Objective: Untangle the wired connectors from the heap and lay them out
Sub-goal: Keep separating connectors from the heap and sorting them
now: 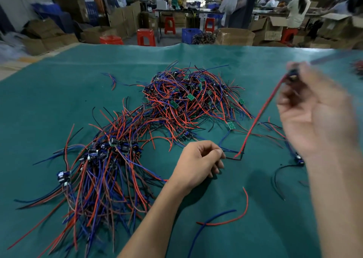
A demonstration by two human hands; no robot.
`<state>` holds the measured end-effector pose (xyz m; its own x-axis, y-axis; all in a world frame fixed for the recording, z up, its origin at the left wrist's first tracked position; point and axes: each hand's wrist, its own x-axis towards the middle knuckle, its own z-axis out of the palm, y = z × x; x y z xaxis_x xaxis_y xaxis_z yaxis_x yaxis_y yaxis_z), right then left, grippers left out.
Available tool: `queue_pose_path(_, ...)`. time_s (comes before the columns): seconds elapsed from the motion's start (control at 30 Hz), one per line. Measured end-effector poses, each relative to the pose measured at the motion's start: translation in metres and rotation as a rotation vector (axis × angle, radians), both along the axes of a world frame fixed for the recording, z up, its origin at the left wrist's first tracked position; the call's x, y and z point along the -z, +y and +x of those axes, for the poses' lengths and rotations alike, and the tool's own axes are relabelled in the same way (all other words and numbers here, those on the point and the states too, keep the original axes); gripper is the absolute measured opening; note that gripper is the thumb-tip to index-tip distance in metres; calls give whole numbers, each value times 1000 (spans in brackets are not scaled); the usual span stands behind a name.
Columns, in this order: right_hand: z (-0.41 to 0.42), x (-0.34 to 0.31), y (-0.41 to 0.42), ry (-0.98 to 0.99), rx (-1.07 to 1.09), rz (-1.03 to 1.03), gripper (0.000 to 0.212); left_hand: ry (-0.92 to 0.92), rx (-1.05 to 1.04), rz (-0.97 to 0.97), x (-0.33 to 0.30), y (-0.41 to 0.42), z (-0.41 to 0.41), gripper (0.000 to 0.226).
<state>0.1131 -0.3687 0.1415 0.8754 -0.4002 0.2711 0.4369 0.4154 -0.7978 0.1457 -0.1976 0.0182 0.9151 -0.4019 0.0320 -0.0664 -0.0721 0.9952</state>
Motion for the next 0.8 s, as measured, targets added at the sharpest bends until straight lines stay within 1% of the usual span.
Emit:
queue_pose_path(0.07, 5, -13, 33, 30, -142, -91, 22, 1, -19, -9, -1, -1, 0, 21)
queue_pose_path(0.1, 9, -16, 53, 54, -201, -125, 23, -2, -25, -11, -1, -2, -1, 21)
queue_pose_path(0.17, 21, -17, 94, 109, -284, -231, 12, -16, -35, -18, -3, -3, -2, 25)
queue_pose_path(0.2, 28, -14, 113, 137, -313, -320, 12, -33, -44, -16, -3, -2, -2, 28)
queue_pose_path(0.23, 35, -11, 129, 163, -348, -429, 18, -59, -54, -5, -3, -1, -3, 31)
queue_pose_path(0.27, 41, -6, 143, 191, -387, -570, 26, -87, -60, 5, -3, 1, -4, 34)
queue_pose_path(0.3, 47, -1, 152, 222, -412, -756, 37, -105, -61, 10, -4, 2, -6, 37)
queue_pose_path(0.33, 55, 6, 157, 242, -407, -975, 45, -112, -61, 7, -5, 3, -7, 40)
queue_pose_path(0.37, 62, 12, 155, 247, -359, -1186, 49, -104, -63, 5, -3, 3, -6, 44)
queue_pose_path(0.4, 70, 18, 147, 244, -271, -1351, 46, -88, -61, 2, -3, 2, -5, 43)
queue_pose_path(0.43, 77, 23, 134, 251, -165, -1458, 37, -63, -54, -7, -3, 1, -4, 35)
queue_pose_path(0.5, 90, 35, 100, 350, 20, -1548, 17, -26, -55, -27, -3, -2, -1, 18)
queue_pose_path(0.57, 100, 51, 60, 528, 173, -1568, 7, -6, -64, -42, -2, -2, 1, 14)
queue_pose_path(0.6, 102, 61, 41, 611, 230, -1590, 10, 3, -70, -45, -1, -2, 1, 13)
queue_pose_path(0.67, 104, 82, 12, 711, 258, -1636, 24, 17, -77, -46, 0, -2, 2, 12)
queue_pose_path(0.7, 104, 90, 3, 727, 248, -1621, 26, 24, -80, -48, 0, -2, 2, 12)
queue_pose_path(0.8, 108, 95, -13, 729, 242, -1513, 24, 38, -90, -61, 0, -2, 2, 11)
